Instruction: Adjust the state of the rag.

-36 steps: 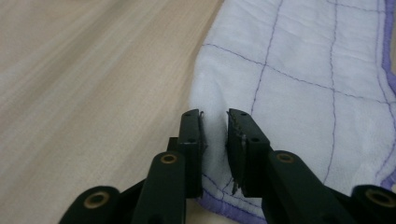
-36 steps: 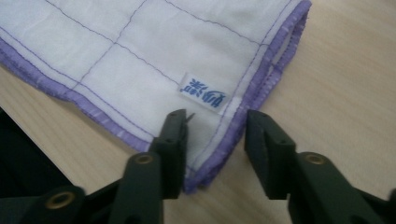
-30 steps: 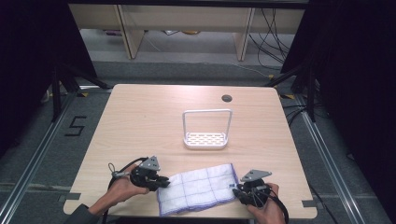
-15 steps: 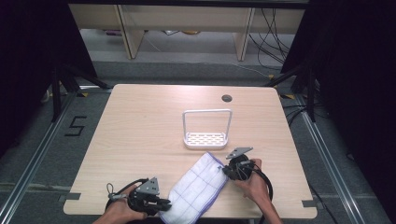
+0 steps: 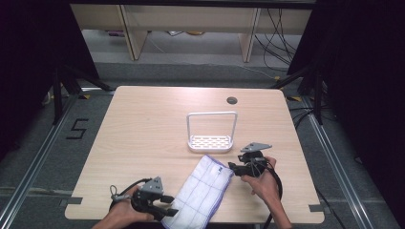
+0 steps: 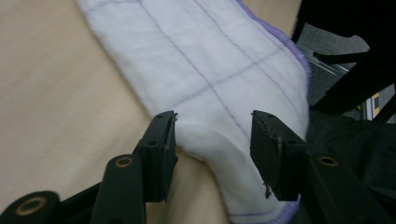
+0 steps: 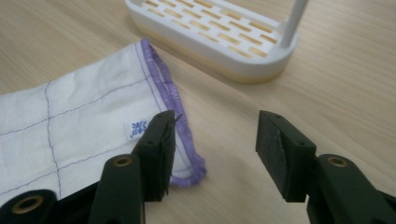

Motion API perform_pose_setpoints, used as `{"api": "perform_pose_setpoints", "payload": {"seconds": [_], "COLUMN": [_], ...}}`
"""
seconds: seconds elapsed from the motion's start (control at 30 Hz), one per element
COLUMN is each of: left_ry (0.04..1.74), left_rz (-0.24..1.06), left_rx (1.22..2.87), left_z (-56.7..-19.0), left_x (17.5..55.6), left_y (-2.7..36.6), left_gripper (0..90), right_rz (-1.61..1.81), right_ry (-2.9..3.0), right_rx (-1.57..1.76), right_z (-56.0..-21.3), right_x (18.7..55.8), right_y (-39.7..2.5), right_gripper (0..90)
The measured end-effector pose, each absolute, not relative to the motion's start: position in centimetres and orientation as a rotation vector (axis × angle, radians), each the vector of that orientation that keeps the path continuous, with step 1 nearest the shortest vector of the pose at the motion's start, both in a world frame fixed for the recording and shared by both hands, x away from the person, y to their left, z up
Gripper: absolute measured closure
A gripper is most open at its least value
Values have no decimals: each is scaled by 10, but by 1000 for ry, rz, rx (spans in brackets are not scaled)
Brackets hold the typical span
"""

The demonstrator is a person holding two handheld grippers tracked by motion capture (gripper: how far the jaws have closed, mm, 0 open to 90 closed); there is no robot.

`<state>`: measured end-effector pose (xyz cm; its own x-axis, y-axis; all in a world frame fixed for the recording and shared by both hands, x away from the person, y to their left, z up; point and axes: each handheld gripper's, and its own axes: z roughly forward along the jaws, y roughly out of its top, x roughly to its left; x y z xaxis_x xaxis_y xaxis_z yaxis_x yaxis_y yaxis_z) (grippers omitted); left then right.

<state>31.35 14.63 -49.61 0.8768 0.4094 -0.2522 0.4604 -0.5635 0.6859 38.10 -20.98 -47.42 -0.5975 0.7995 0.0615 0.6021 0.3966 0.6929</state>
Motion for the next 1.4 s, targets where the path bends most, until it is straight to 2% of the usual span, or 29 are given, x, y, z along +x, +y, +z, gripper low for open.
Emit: {"api": "perform_pose_setpoints", "payload": {"seconds": [0.1,0.13,0.37,0.47,0.77,1.0,1.4], "left_ry": [686,717,738,734,756,784,790], "left_rz": [-19,41,77,75,67,33,28], "left_rx": [2207,2198,2188,2211,2207,2178,2222], "left_z": [-492,-490,-491,-493,-496,-498,-502], "left_x": [340,358,393,407,422,430,437], "left_y": [145,139,106,87,72,64,38], "left_gripper": [465,458,442,403,384,382,390], "right_rz": [965,948,960,958,956,940,936], "right_ry": [2377,2390,2403,2401,2400,2410,2387], "right_rx": [1240,1277,1270,1287,1303,1359,1394], "right_z": [-476,-480,-481,-481,-486,-488,-488], "right_x": [373,367,363,361,364,367,367], "right_y": [-213,-212,-209,-207,-205,-200,-197], "right_gripper": [452,452,448,450,439,397,373]}}
